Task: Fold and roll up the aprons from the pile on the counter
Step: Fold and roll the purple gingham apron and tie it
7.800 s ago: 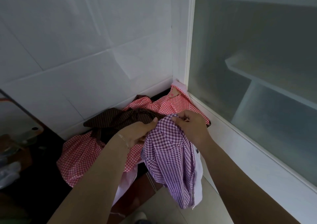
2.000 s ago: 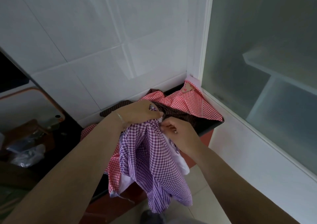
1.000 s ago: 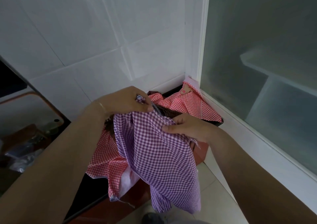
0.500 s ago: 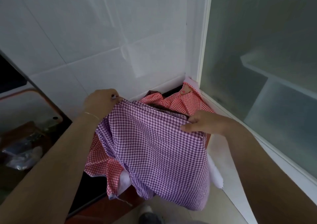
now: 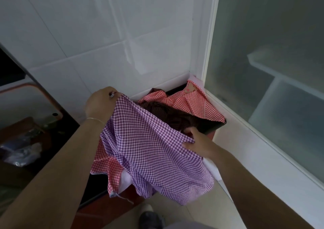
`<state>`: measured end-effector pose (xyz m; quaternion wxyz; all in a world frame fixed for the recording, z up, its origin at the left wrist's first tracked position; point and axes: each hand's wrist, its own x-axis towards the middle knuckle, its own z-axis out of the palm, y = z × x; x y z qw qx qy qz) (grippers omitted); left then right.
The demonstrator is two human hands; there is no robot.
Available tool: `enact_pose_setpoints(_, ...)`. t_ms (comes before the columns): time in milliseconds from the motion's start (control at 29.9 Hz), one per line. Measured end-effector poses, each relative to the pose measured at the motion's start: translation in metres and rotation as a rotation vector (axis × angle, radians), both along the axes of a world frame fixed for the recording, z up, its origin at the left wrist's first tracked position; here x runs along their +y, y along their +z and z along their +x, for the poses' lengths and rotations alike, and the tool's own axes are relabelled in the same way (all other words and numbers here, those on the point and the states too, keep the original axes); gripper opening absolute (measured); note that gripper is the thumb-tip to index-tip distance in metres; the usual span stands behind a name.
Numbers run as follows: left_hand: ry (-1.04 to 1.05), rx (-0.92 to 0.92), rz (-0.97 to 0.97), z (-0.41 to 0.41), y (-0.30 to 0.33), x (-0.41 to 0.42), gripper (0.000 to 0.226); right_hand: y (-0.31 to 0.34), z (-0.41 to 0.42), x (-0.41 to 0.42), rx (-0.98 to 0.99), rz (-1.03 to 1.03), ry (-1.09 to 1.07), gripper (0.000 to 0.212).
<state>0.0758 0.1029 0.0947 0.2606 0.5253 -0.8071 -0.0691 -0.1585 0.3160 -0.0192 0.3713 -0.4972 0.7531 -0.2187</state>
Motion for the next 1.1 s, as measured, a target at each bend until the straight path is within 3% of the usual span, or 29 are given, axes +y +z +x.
enact_pose_setpoints(201,-0.021,0.002,0.024,0.006,-0.007,-0.004,0.025,-0.001,-0.012,0.003,-0.133,0.053,0.005,0.031)
enact_pose_setpoints(335,0.022,-0.056,0.1,0.017,-0.021,-0.007,0.027,0.001,-0.023,0.003,-0.056,-0.092,-0.148,0.023)
enact_pose_setpoints(435,0.033,-0.136,0.189,0.025,-0.03,-0.01,0.028,0.006,-0.032,0.004,-0.036,-0.155,-0.142,0.017)
enact_pose_setpoints(636,-0.029,-0.126,0.281,0.036,-0.049,-0.009,0.027,0.014,-0.05,-0.001,0.22,0.009,0.049,0.005)
enact_pose_setpoints(703,-0.105,-0.176,0.393,0.032,-0.047,-0.005,0.03,0.008,-0.052,-0.001,0.28,0.057,0.019,0.007)
enact_pose_setpoints(770,-0.217,-0.382,0.591,0.037,-0.041,-0.002,0.033,-0.004,-0.055,0.001,0.323,0.118,0.028,0.022)
enact_pose_setpoints(837,-0.341,-0.549,0.845,0.049,-0.039,0.004,0.056,-0.017,-0.058,0.007,0.303,0.16,0.034,0.032)
enact_pose_setpoints(904,-0.407,-0.386,1.091,0.06,-0.047,0.007,0.069,-0.021,-0.062,0.016,0.283,0.212,0.058,0.028)
enact_pose_setpoints(971,-0.513,-0.154,1.312,0.063,-0.052,0.012,0.049,-0.013,-0.066,0.022,0.268,0.322,0.096,0.016)
enact_pose_setpoints(1004,-0.574,-0.06,1.368,0.06,-0.048,0.018,0.027,-0.01,-0.071,0.024,0.268,0.368,0.107,0.017)
enact_pose_setpoints(1038,-0.634,0.061,1.389,0.057,-0.041,0.022,0.021,-0.008,-0.077,0.023,0.279,0.423,0.122,0.022)
enact_pose_setpoints(1105,-0.574,0.271,1.341,0.053,-0.032,0.022,0.036,-0.003,-0.09,0.018,0.325,0.477,0.128,0.029)
